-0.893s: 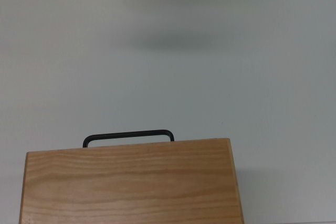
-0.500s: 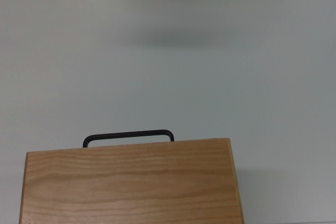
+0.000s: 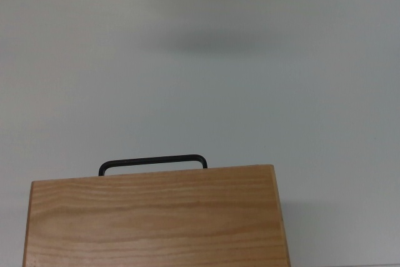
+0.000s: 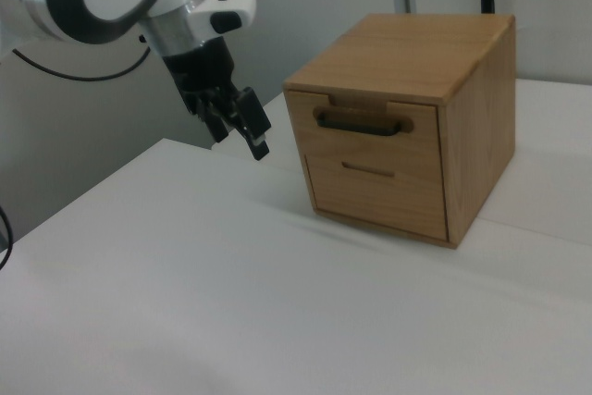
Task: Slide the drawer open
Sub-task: 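Raise the open gripper and swing it toward the wooden cabinet, then move the gripper down to the black handle of the upper drawer, then close the gripper on the black drawer handle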
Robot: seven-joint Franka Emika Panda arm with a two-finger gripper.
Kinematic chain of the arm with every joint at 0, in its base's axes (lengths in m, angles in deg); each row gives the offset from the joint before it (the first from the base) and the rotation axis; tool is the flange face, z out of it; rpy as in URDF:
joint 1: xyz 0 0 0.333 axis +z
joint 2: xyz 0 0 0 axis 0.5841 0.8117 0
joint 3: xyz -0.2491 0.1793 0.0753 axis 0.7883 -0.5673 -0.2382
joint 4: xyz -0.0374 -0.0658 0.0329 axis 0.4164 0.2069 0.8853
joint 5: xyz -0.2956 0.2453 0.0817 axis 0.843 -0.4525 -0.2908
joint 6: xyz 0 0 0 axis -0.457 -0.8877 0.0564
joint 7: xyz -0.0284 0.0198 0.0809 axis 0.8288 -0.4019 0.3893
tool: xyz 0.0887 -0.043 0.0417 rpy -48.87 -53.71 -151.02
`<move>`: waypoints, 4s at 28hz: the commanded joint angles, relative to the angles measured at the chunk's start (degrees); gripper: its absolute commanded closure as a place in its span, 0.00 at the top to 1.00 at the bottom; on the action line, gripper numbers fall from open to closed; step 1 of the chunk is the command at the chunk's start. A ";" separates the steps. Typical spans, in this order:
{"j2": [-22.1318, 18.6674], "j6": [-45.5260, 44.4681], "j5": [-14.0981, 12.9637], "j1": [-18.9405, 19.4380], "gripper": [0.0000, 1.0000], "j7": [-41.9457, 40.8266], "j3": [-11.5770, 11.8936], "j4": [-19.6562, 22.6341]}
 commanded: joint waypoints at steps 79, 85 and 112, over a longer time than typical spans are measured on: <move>17.35 65.82 -7.43 13.90 1.00 78.09 10.75 10.25; 19.47 66.00 -6.63 13.46 1.00 78.09 10.75 9.10; 23.78 66.00 -4.09 13.46 0.47 74.13 10.75 6.99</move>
